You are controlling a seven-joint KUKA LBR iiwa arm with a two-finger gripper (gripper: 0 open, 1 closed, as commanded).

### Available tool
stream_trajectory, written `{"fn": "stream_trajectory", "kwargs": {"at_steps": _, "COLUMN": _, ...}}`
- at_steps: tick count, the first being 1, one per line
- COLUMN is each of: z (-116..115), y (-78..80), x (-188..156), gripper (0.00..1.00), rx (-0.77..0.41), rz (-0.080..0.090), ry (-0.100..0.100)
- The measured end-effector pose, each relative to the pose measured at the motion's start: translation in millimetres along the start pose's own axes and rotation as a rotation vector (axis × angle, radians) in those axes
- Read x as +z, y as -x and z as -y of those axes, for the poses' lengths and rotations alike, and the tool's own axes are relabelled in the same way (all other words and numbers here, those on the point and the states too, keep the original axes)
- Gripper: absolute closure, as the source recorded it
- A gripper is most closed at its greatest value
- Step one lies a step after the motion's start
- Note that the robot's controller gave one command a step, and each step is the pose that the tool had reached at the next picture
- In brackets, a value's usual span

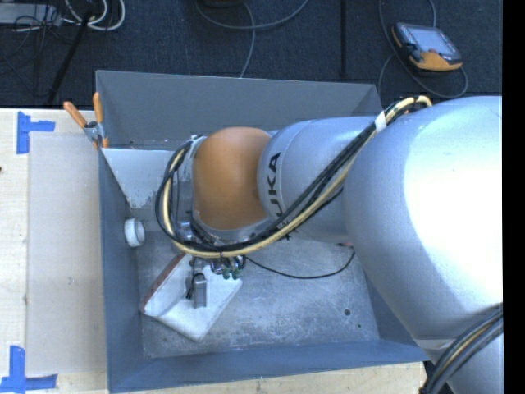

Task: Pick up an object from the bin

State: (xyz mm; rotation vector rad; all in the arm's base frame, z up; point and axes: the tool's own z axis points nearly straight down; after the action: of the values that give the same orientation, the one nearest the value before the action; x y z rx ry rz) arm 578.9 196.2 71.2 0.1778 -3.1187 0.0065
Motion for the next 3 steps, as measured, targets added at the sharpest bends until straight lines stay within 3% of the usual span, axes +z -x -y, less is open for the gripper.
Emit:
{"fn": "stream_trajectory", "kwargs": {"at_steps": 1, "z": 8.7, "y": 18.3, "x": -1.7, "gripper": 0.00, "rx": 0.045, "rz": 0.012, "ry": 0.007}}
{"fn": "stream_trajectory", "kwargs": {"at_steps": 2, "z": 2.9, "y": 25.7, "x": -3.8, "gripper": 0.00, "rx": -0.583, "rz": 0.028, "ry": 0.001}}
{"fn": "stream_trajectory", "kwargs": {"at_steps": 3, "z": 4.6, "y": 30.9, "x": -70.9, "gripper": 0.00, "rx": -0.703, "rz": 0.027, "ry": -0.004}}
